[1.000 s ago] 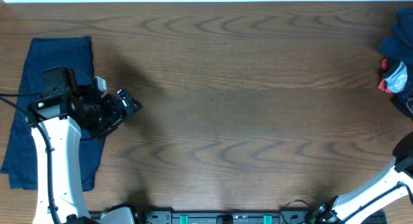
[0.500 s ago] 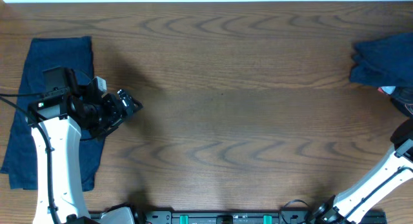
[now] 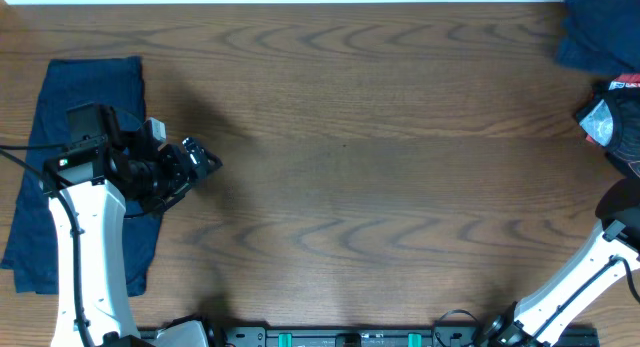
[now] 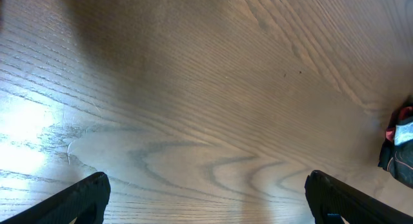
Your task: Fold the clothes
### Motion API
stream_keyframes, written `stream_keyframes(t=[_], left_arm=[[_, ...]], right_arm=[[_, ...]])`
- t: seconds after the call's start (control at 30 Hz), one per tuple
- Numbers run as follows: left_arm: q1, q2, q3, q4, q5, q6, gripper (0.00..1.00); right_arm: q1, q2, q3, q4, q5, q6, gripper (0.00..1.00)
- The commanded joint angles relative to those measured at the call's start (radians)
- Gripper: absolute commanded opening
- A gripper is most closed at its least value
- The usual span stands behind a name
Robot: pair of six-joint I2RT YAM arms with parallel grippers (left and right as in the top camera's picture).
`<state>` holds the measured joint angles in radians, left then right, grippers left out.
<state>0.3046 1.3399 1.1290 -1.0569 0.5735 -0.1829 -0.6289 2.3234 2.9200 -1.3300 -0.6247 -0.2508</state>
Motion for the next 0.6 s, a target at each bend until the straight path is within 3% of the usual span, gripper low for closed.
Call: stream_keyframes(t=[0.0, 0.23, 0.57], left_arm=[[-0.003, 0.006, 0.021, -0.002, 0.011, 0.002, 0.98], [-0.003, 0.006, 0.021, -0.004, 0.022, -0.013, 0.98], [-0.003, 0.006, 0.021, -0.008, 0.022, -0.013, 0.98]], right_arm=[[0.006, -0.024, 0.019, -0.004, -0.038, -0.066, 0.01], [-0.029, -0.005, -0.043, -0.006, -0.038, -0.146, 0.01], [-0.167, 0.002, -0.044, 0.058, 0.111, 0.031, 0.01]])
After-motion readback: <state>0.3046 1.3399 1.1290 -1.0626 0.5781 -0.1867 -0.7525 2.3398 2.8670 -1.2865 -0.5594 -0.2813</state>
